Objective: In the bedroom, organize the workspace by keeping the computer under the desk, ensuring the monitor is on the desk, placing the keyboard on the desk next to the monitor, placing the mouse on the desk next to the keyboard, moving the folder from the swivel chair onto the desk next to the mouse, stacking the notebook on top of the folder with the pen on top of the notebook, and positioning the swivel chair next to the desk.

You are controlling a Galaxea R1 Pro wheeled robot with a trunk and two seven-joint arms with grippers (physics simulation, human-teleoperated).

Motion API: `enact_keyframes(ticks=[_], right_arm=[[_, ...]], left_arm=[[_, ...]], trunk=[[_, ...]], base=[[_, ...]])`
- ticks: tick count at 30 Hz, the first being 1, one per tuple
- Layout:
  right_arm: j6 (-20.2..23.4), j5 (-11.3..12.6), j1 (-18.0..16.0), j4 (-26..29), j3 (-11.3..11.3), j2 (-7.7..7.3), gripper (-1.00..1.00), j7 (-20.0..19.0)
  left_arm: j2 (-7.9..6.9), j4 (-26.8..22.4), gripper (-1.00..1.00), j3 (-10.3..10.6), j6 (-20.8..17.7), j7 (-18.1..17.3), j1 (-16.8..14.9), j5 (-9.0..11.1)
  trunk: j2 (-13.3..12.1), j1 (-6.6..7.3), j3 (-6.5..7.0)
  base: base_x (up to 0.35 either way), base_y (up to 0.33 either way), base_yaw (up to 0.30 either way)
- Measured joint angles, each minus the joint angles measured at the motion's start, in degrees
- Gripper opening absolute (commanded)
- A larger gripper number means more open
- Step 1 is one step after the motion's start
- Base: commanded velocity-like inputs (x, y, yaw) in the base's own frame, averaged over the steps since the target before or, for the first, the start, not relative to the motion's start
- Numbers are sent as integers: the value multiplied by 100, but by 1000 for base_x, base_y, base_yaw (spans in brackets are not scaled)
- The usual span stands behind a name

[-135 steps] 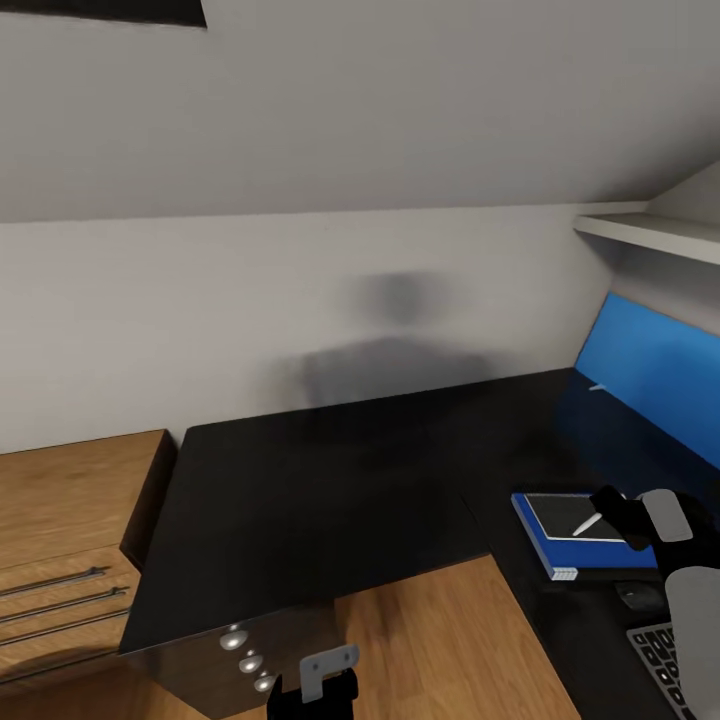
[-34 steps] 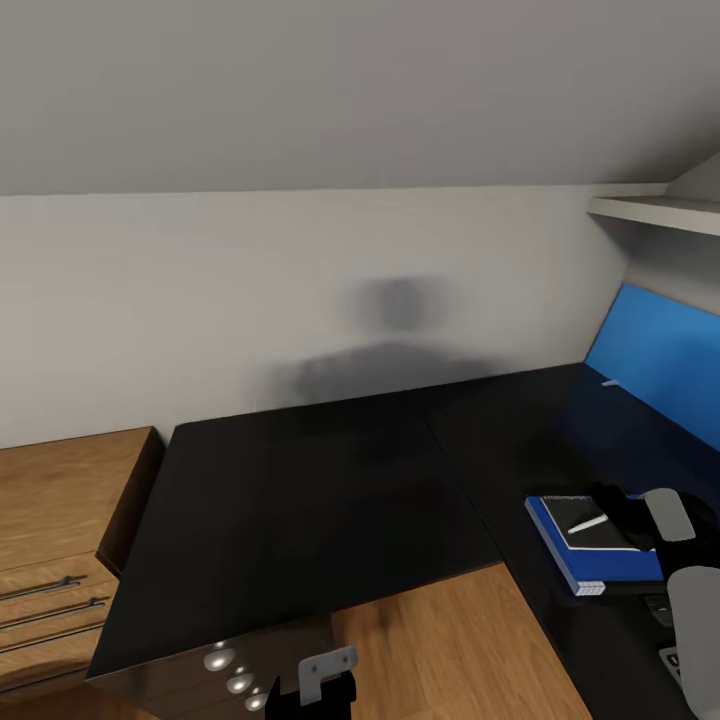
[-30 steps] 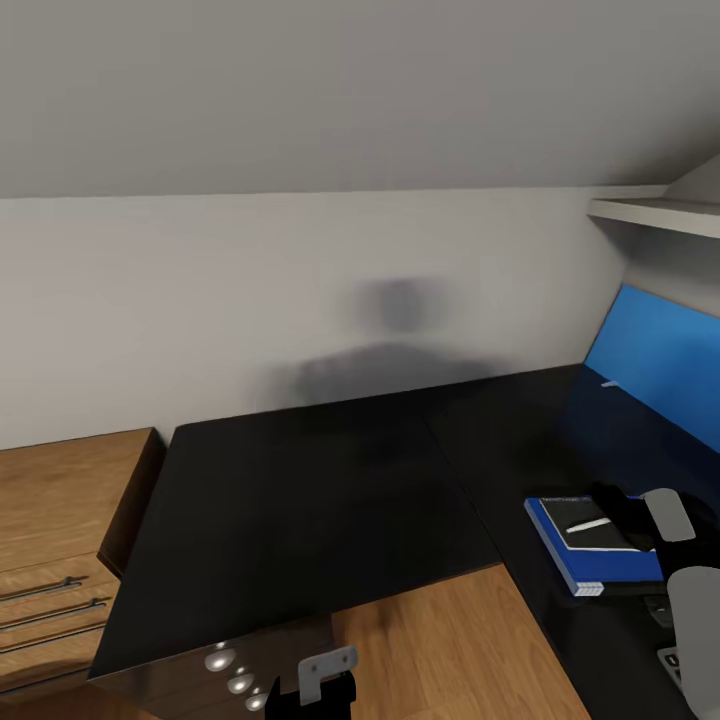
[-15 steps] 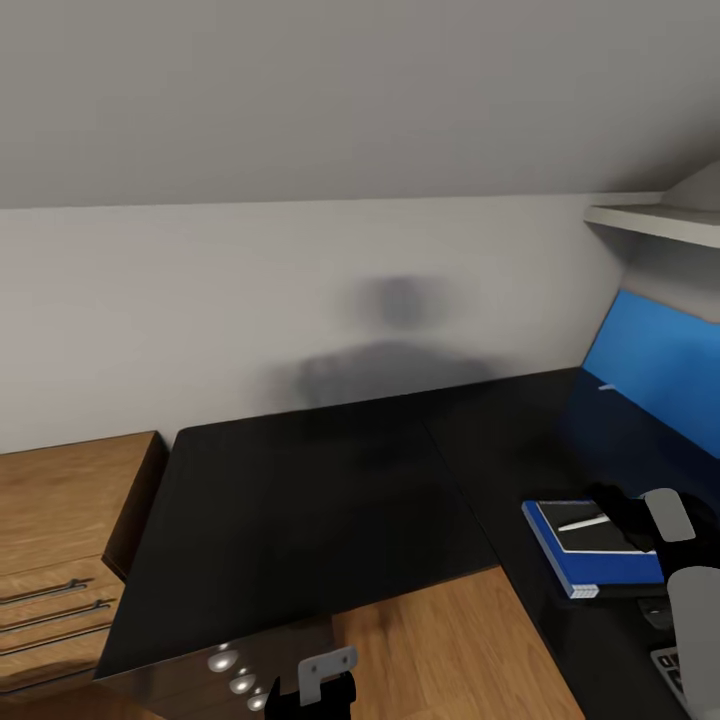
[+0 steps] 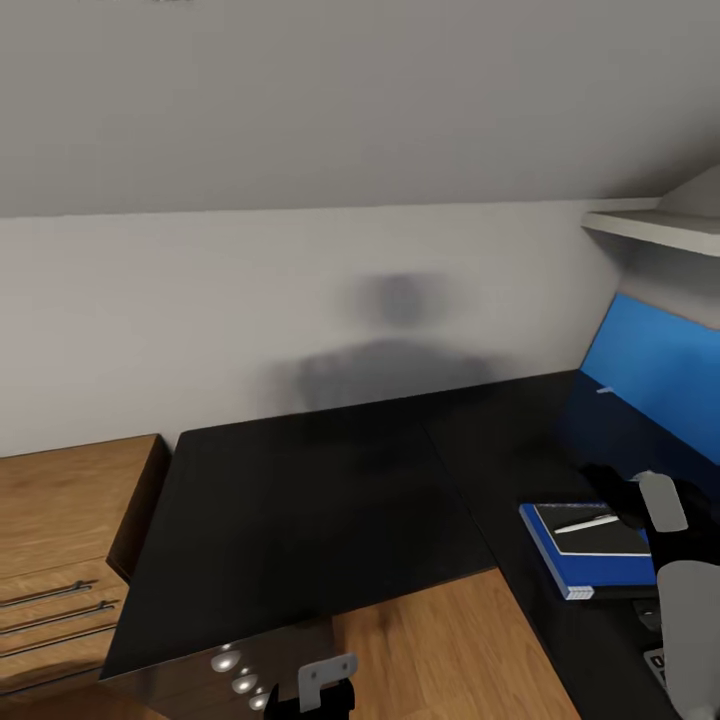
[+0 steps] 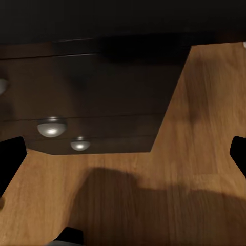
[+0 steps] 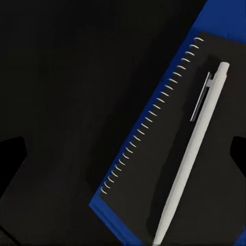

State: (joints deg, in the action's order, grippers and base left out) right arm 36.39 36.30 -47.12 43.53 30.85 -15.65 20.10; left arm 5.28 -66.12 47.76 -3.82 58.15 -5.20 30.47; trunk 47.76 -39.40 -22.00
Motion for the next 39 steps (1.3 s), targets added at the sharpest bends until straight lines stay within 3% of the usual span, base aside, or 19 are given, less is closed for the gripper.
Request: enact_keyframes(ticks=[3,6,7,9,12,15,20,25,30,35,37,39], right_arm=[[18,-2,12,206,-124,156,100,-8],[23,-26,59,617,-416,360,100,-4],[23,-63,187,948,-588,483,100,5],[16,-548,1019,2529,-1215,1043,100,122],[18,-1015,1497,3371,-1692,1426,100,217],[28,-1228,1883,3853,-1973,1703,100,255],[47,-1275,2032,4003,-2180,1850,100,258],[48,-1277,2139,4044,-2333,2094,100,262],[60,-1282,2152,4049,-2397,2136,100,259],[63,-1284,2323,4050,-2720,2145,100,261],[51,-1322,2583,4062,-2811,2127,100,270],[49,-1328,2640,4079,-2814,2120,100,269]], left_arm=[[-7,7,100,-4,1,4,0,-3],[-16,9,100,-6,0,8,0,-3],[-19,10,100,-6,0,9,0,-3],[-23,10,100,-12,0,10,-1,-2],[-26,9,100,-22,3,10,0,-4],[-32,-9,100,-48,7,17,-1,-8],[-35,-24,100,-57,8,22,0,-10],[-48,-26,100,-139,5,12,-1,-5],[-63,-29,100,-305,5,-2,-1,2],[-69,-38,100,-383,8,1,-1,-3],[-201,-24,100,-780,5,-20,-1,11],[-238,-20,100,-934,0,-27,-1,18]], trunk=[[-120,66,54],[-241,132,108],[-281,154,126],[-360,198,161],[-482,263,216],[-603,327,270],[-804,436,360],[-1005,546,450],[-1206,656,540],[-1407,767,631],[-1488,810,667],[-1568,855,703]], base=[[0,0,0],[0,0,0],[0,0,0],[0,0,0],[-131,0,0],[-286,0,0],[-326,0,0],[-336,0,0],[-337,0,0],[-337,0,0],[-337,0,0],[-337,0,0]])
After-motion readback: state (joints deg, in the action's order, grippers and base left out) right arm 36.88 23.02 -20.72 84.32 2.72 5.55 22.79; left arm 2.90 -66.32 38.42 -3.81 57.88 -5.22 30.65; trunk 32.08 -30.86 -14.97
